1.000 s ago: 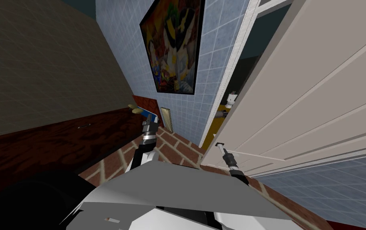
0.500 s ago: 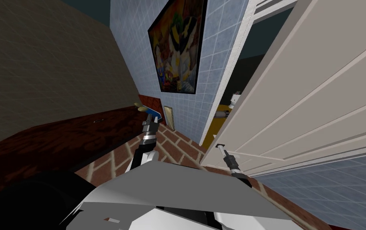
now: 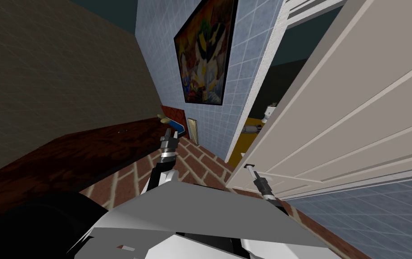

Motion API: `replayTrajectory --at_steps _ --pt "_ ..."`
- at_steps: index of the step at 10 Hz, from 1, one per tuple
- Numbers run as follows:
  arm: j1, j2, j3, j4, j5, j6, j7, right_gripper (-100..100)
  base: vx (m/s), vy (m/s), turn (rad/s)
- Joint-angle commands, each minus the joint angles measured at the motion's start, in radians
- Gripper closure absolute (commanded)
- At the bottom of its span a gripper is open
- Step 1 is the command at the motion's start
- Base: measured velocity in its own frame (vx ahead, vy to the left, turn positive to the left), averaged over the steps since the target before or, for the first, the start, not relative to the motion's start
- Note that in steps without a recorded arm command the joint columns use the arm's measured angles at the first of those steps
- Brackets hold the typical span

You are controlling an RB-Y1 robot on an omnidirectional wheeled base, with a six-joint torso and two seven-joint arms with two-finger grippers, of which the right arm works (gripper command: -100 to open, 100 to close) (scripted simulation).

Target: Pull the door open

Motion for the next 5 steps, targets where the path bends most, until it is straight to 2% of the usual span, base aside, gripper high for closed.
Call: replayTrajectory --at_steps 1,5 --pt "0.023 -0.011 0.002 0.003 0.005 -0.031 -0.011 100 -0.185 -0.11 0.201" --pt "0.052 -0.032 0.008 0.022 0.015 -0.09 -0.032 100 -0.186 -0.054 0.126"
